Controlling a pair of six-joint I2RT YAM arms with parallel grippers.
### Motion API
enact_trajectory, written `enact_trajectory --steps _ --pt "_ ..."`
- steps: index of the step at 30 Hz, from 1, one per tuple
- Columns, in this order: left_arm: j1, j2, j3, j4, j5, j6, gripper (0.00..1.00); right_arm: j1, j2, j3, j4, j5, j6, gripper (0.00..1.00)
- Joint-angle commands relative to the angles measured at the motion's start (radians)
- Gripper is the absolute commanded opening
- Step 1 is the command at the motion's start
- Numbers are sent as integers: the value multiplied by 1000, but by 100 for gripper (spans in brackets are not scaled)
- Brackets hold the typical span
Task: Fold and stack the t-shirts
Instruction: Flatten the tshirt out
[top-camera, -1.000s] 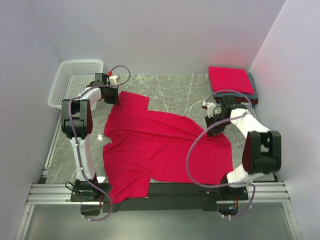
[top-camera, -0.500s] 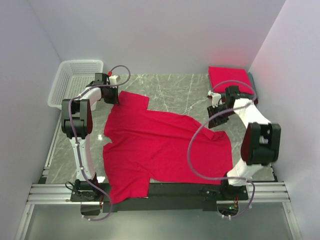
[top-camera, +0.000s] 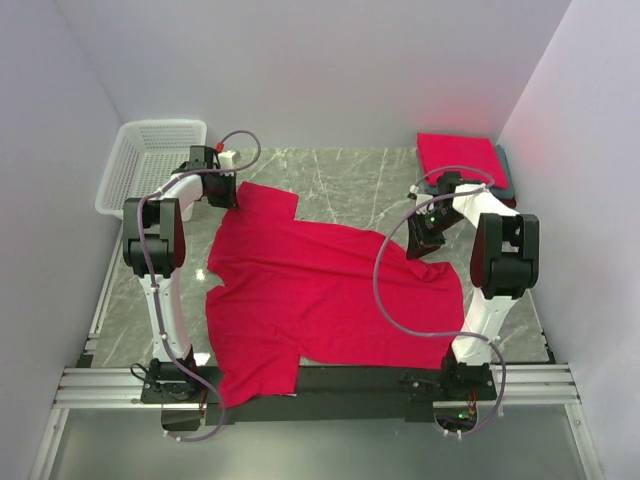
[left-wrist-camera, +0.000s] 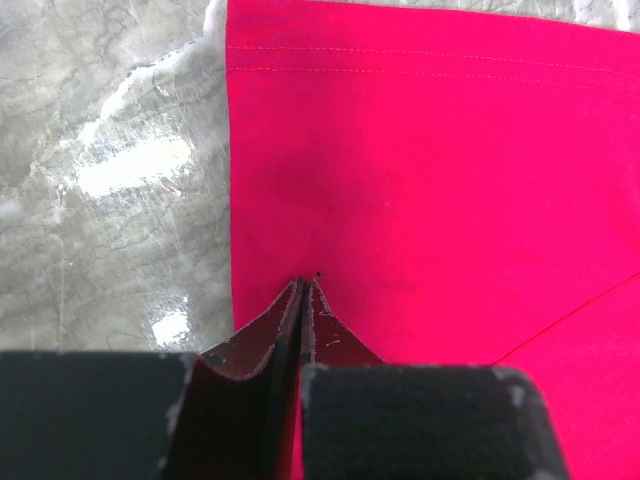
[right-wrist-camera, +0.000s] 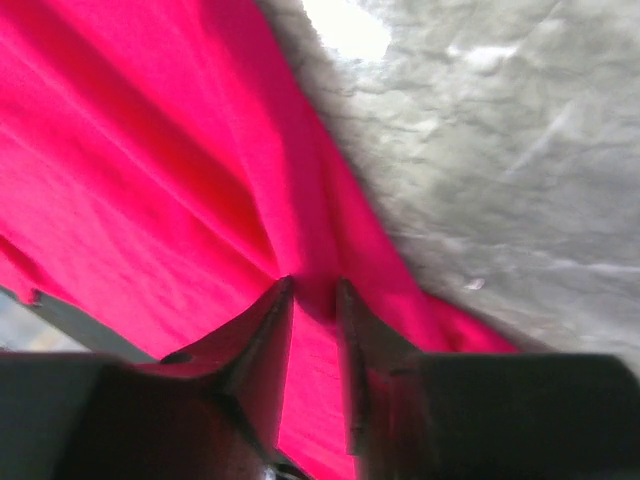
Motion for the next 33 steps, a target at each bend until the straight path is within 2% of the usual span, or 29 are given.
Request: enact_trajectory --steps 1,3,7,12,14,16,17,18,20,21,24,26,28,33 --pt "12 61 -7 -86 -53 19 8 21 -8 32 -14 2 5 28" --pt "12 59 -9 -83 -59 22 8 23 -27 35 -17 2 4 13" --pt "12 64 0 -89 -65 24 8 36 -160 24 -14 23 -19 0" --pt "12 64 -3 -88 -70 24 8 200 -321 -105 14 83 -77 0" --pt "12 62 -7 -88 -71 24 8 280 -399 -167 34 162 -108 0" --pt "12 62 -9 -89 -76 25 8 419 -459 -272 65 271 -139 0" --pt "12 62 -9 -88 -79 27 8 465 -473 -334 65 298 -149 4" --pt "12 62 -7 -91 -82 29 8 549 -485 -362 46 313 -165 16" --pt "12 64 -4 -94 -84 32 8 581 -530 -408 10 286 -195 31" --pt "12 66 -4 -94 -84 30 8 567 -554 -409 3 269 -195 43" --pt "12 69 0 -94 -82 26 8 498 -552 -360 -4 221 -147 45" --pt "12 72 2 -94 -74 22 8 397 -513 -289 -27 159 -110 45" --pt "12 76 5 -95 -70 18 8 353 -443 -254 -47 82 -59 40" --pt "12 73 3 -98 -74 25 8 357 -380 -258 -75 -9 -21 39"
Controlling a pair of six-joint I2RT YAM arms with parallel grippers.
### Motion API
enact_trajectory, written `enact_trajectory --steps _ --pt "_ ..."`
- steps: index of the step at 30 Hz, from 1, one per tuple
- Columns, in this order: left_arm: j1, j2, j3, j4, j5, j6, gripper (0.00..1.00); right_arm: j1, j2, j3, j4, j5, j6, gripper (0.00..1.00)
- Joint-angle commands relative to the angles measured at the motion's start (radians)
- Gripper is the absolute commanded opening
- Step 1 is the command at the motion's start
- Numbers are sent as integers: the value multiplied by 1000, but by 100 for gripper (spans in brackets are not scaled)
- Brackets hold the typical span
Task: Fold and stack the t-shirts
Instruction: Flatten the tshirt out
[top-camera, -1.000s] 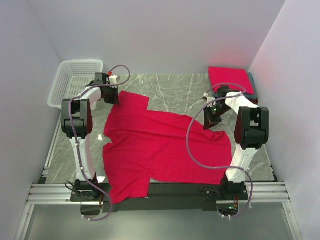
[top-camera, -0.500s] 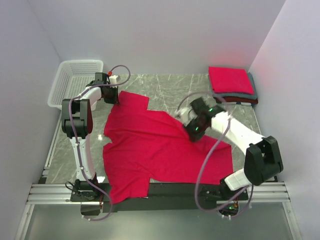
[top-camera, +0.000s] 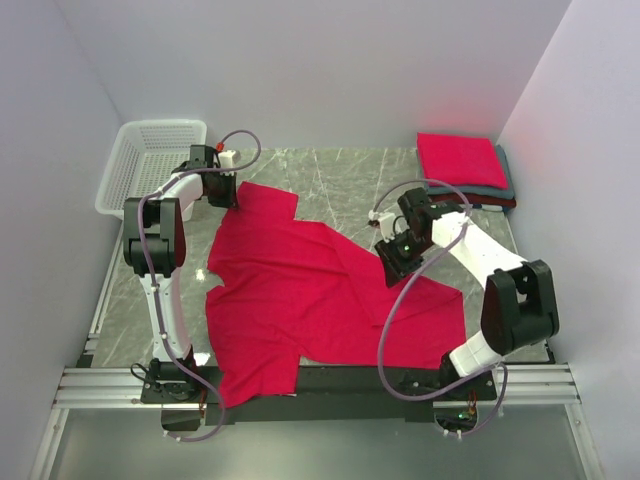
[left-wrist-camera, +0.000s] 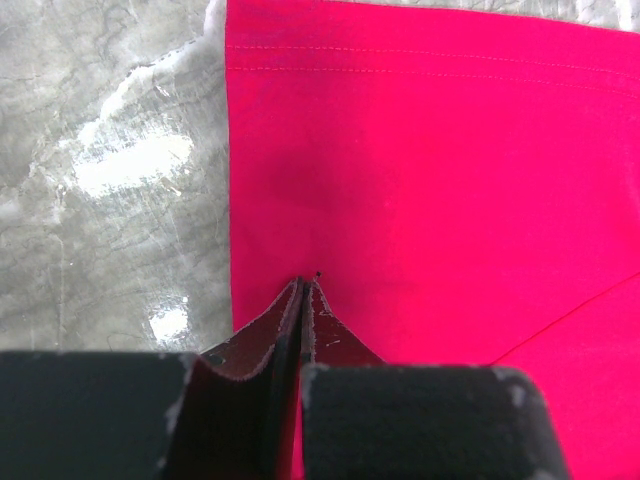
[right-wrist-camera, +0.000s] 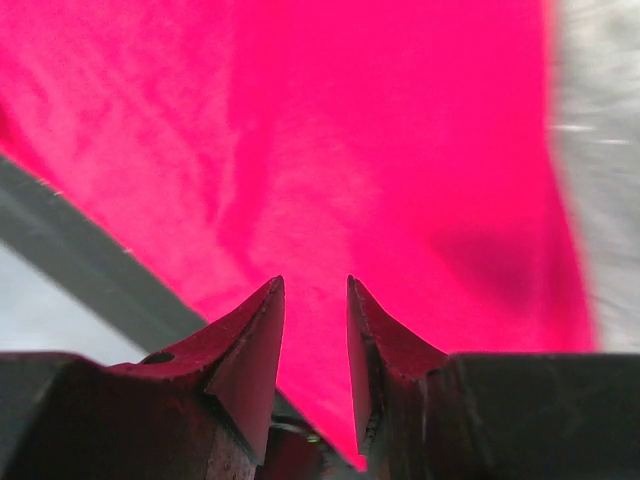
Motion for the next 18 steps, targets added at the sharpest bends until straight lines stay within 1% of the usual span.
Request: enact_trajectory --steps 1,5,6,9,11,18 --pt "12 64 -17 -76 -74 26 8 38 37 -10 -51 -101 57 39" --pt "12 67 -23 -72 -71 21 8 174 29 -56 -17 -27 115 39" --pt "12 71 -23 -73 -69 21 8 228 35 -59 -8 -12 135 39" --pt "12 69 -28 -70 -71 23 8 297 71 -75 9 55 167 39" --pt "12 67 -28 -68 -74 21 8 314 95 -79 21 103 180 40" --pt "12 71 -25 -68 -69 18 9 399 202 -70 41 149 196 43"
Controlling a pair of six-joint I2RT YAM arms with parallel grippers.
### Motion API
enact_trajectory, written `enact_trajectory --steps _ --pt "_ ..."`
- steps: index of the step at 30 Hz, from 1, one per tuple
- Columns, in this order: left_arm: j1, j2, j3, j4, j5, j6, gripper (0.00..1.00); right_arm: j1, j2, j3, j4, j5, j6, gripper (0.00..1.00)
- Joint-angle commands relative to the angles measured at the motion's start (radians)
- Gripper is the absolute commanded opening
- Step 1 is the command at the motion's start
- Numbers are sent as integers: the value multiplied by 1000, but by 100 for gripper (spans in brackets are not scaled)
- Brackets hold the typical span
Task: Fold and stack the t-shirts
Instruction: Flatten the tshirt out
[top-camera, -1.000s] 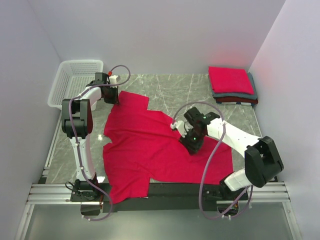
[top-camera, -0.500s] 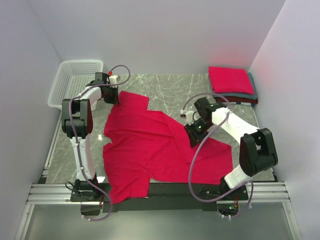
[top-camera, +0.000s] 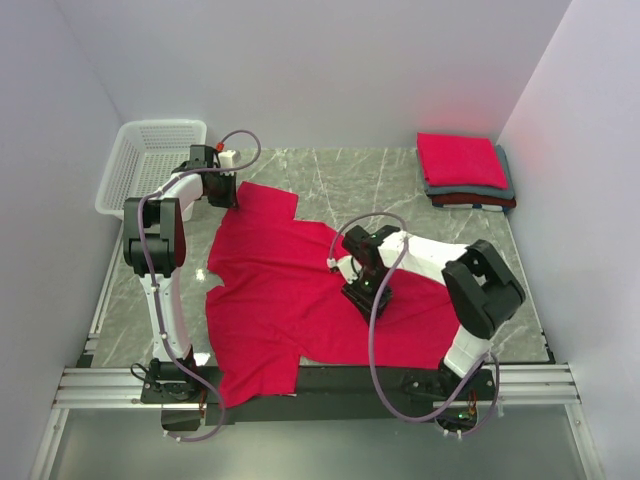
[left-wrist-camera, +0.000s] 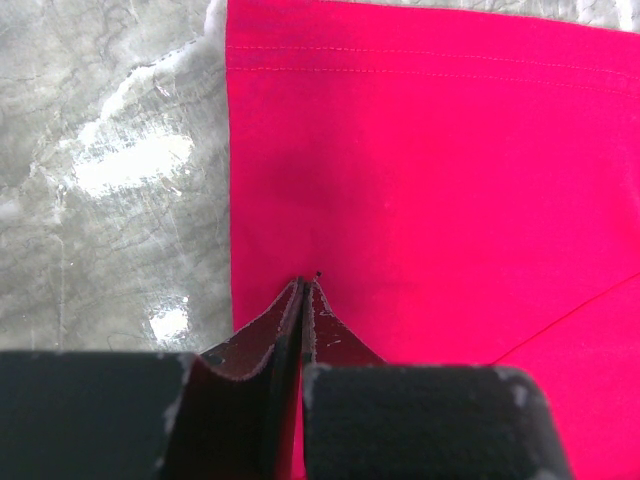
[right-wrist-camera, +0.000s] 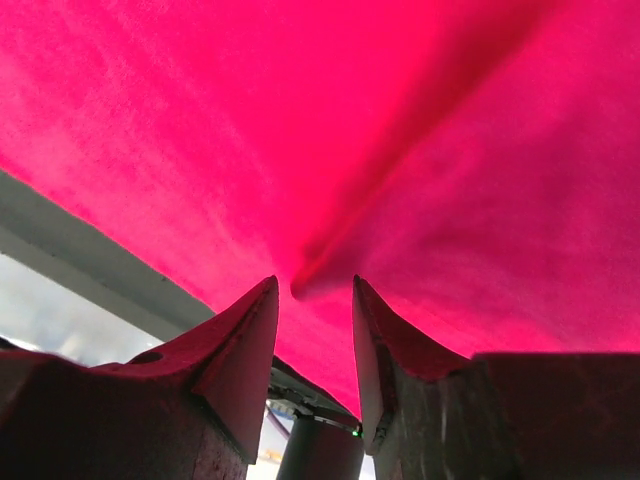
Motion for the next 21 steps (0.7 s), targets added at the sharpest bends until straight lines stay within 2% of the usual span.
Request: enact_trajectory --steps 1,4,6,7,8,10,11,13,17,21 --pt "12 72 -25 -69 -71 20 9 38 27 15 21 45 24 43" --pt "12 76 -19 -73 -74 23 9 50 55 32 26 62 32 43" --pt "12 73 -23 -70 -75 25 9 50 63 35 27 82 38 38" --pt "12 70 -25 -70 -77 25 9 50 64 35 26 88 38 35" --pt "12 73 -23 -70 -78 25 9 49 56 35 24 93 38 25" --pt "11 76 -22 -72 -78 26 9 47 41 35 20 116 38 17" --pt "12 78 -22 -73 -75 25 9 44 21 37 11 127 35 9" --pt "12 78 -20 -72 -78 26 8 34 -6 52 -2 171 29 0" --pt "12 78 -20 -72 -81 29 1 -44 -75 112 -43 287 -34 0" --pt "12 78 -16 -67 -94 32 0 -208 -48 202 -52 386 -129 0"
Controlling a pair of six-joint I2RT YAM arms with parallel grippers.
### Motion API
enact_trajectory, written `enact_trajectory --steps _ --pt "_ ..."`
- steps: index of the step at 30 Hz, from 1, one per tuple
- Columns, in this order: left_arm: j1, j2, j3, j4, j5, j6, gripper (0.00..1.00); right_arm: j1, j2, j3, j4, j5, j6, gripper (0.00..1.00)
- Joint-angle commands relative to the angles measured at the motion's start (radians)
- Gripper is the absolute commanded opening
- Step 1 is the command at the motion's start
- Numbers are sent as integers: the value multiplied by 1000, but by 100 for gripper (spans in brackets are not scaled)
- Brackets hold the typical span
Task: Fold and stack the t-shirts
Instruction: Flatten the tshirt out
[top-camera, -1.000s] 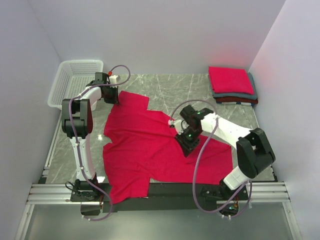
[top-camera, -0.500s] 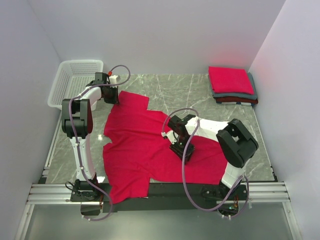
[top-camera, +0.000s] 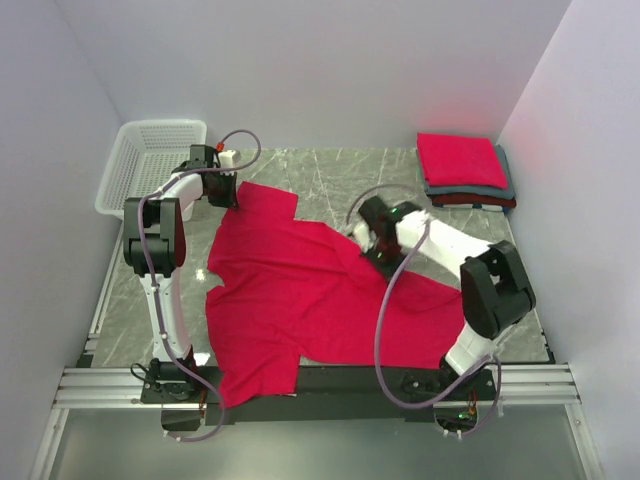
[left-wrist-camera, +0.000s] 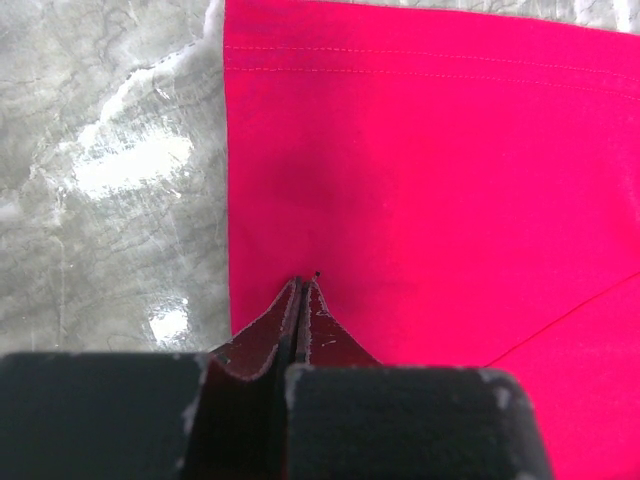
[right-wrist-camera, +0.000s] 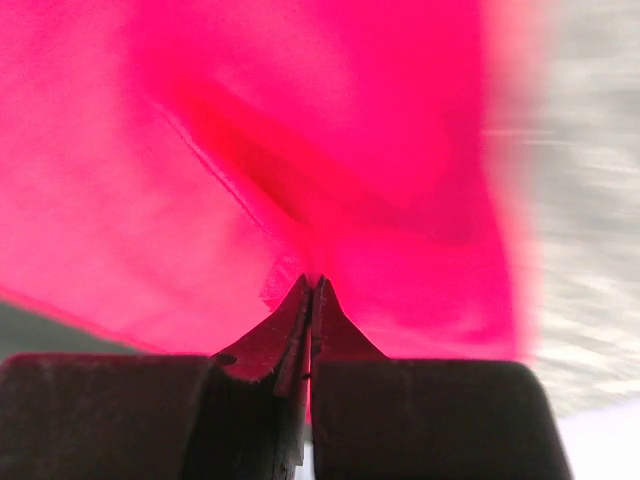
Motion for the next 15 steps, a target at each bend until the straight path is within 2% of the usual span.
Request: enact_trajectory --steps 1,7,11,15 --pt "12 76 -18 -63 -103 32 1 -153 -5 118 -8 151 -104 0" --pt "12 81 -2 -61 -133 24 0 -308 159 266 65 255 -204 0" --pt "12 76 -2 -52 -172 30 0 -359 279 338 116 304 -209 0" --pt "12 77 -1 -44 -204 30 0 -370 330 350 203 375 -201 0"
